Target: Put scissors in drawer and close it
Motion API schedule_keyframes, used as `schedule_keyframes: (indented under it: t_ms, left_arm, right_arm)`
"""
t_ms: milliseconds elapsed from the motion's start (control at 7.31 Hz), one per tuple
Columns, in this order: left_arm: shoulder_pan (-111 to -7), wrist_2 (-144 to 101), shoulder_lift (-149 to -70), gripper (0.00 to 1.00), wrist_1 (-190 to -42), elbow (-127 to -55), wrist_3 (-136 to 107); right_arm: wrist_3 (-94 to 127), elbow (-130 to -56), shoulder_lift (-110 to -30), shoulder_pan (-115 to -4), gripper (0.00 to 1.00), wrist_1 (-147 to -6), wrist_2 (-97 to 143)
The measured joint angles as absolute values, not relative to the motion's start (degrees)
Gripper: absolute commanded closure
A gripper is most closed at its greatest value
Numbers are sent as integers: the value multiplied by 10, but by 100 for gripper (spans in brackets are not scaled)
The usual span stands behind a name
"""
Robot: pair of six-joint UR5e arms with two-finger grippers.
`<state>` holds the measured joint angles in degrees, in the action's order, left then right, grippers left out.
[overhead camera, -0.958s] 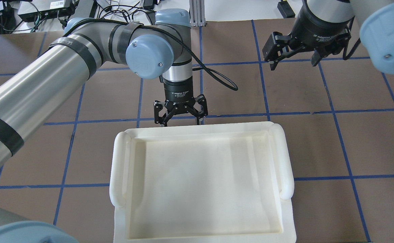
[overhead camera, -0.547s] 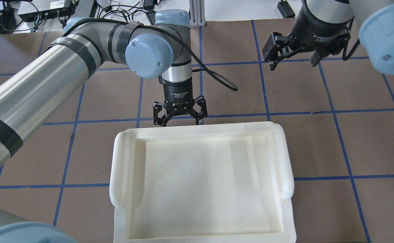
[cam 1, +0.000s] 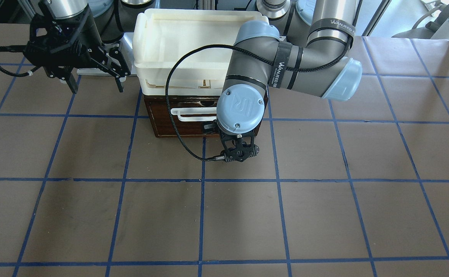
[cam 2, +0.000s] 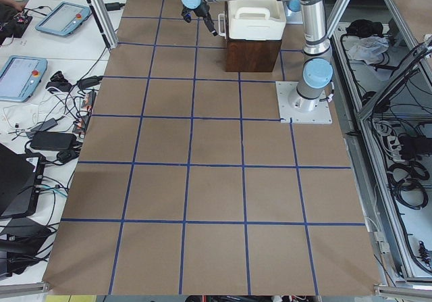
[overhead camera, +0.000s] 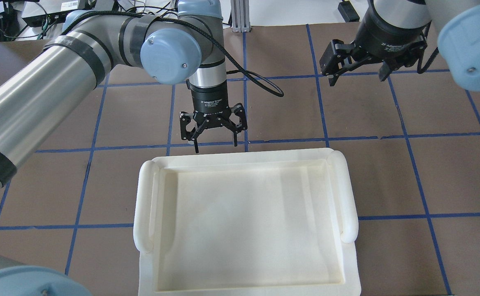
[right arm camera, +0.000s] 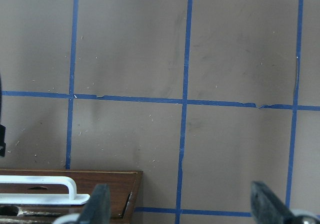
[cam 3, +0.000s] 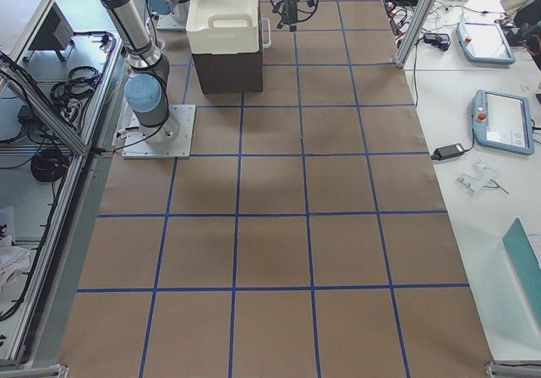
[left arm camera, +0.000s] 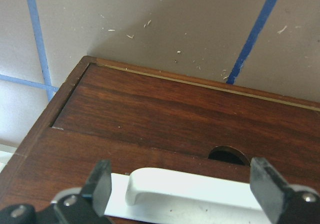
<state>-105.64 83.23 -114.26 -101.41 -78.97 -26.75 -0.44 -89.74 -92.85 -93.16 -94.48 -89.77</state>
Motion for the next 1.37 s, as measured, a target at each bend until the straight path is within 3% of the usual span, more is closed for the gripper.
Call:
schedule_keyframes:
  t_ms: [411,1368]
  left_arm:
    - [-1010,842,-1119,0,-939,-758,-230]
    - [-875,888,-995,0,-878,-772,12]
  right_arm:
    - [-4,-897,-928,-932,0,-945,-897]
    - [-3,-898,-928,-932,0,-945,-897]
